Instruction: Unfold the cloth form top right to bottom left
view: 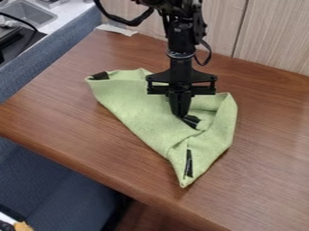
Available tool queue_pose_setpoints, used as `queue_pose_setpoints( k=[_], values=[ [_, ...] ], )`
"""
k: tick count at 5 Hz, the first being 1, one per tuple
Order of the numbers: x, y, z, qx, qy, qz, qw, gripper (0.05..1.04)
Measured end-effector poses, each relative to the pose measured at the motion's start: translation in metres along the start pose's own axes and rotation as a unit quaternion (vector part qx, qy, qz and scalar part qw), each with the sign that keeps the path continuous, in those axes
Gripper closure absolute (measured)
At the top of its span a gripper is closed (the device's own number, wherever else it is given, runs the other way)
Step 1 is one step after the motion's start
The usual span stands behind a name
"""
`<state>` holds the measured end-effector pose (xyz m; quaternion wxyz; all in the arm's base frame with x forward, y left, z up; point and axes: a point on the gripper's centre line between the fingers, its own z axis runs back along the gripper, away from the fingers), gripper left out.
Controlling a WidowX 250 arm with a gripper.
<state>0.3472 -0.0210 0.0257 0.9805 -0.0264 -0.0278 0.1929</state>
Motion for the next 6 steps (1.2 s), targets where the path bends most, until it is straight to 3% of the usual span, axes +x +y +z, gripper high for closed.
queue_pose_setpoints(
  k=[2, 3, 4, 6],
  values=[
    [0.001, 0.012, 0.051, -0.020, -0.031, 0.013, 0.9992, 1.029],
    [-0.011, 0.030, 0.076, -0.012, -0.040, 0.011, 0.9990, 1.029],
    [-0.026, 0.060, 0.084, 0.007, -0.023, 0.016, 0.9996, 1.029],
    [-0.060, 0.105, 0.063, 0.025, 0.018, -0.017, 0.9994, 1.029]
  ],
)
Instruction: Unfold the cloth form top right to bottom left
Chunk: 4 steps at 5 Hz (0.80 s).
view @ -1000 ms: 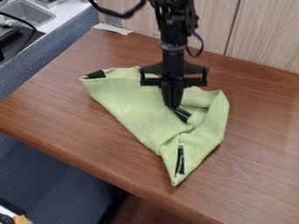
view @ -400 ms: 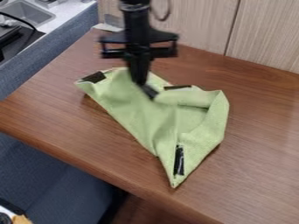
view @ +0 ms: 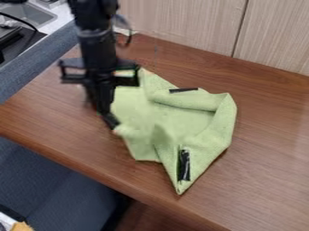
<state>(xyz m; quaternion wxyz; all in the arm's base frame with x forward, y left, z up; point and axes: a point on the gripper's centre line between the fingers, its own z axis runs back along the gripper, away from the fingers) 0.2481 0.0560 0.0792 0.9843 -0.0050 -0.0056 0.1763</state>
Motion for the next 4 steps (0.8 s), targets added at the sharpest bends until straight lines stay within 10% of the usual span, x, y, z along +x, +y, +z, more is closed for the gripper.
queue_pose_setpoints(
  k=[3, 4],
  values=[
    [-0.041, 0.025, -0.038, 0.062, 0.050, -0.038, 0.9961, 1.007],
    [-0.042, 0.033, -0.038, 0.081, 0.057, -0.038, 0.9944, 0.849]
  ],
)
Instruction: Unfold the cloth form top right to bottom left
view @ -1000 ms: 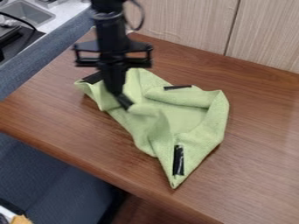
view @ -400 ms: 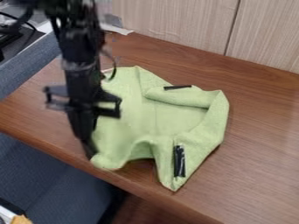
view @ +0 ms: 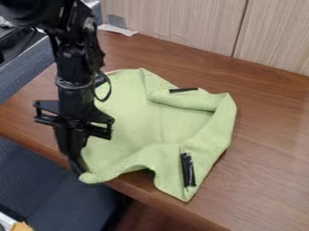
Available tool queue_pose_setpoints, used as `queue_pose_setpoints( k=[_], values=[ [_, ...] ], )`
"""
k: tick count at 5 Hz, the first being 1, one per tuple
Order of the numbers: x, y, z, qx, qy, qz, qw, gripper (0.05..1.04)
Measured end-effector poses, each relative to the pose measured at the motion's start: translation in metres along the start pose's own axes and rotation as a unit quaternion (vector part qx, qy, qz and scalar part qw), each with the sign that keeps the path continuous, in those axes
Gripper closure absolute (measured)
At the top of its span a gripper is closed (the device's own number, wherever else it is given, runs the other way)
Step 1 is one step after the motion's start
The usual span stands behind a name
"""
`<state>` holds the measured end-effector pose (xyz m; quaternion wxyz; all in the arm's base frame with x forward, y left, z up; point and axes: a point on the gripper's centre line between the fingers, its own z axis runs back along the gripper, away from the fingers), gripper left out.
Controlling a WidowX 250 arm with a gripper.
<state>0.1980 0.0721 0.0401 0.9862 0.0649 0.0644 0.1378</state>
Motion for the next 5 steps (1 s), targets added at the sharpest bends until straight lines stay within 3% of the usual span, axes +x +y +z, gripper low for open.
queue_pose_setpoints(
  k=[2, 3, 5],
  values=[
    [0.004, 0.006, 0.008, 0.000, -0.010, 0.008, 0.9999, 0.285],
    [0.009, 0.007, 0.023, -0.005, -0.029, 0.005, 0.9996, 0.083],
    [0.031, -0.005, 0.074, -0.022, -0.065, -0.011, 0.9976, 0.083]
  ],
)
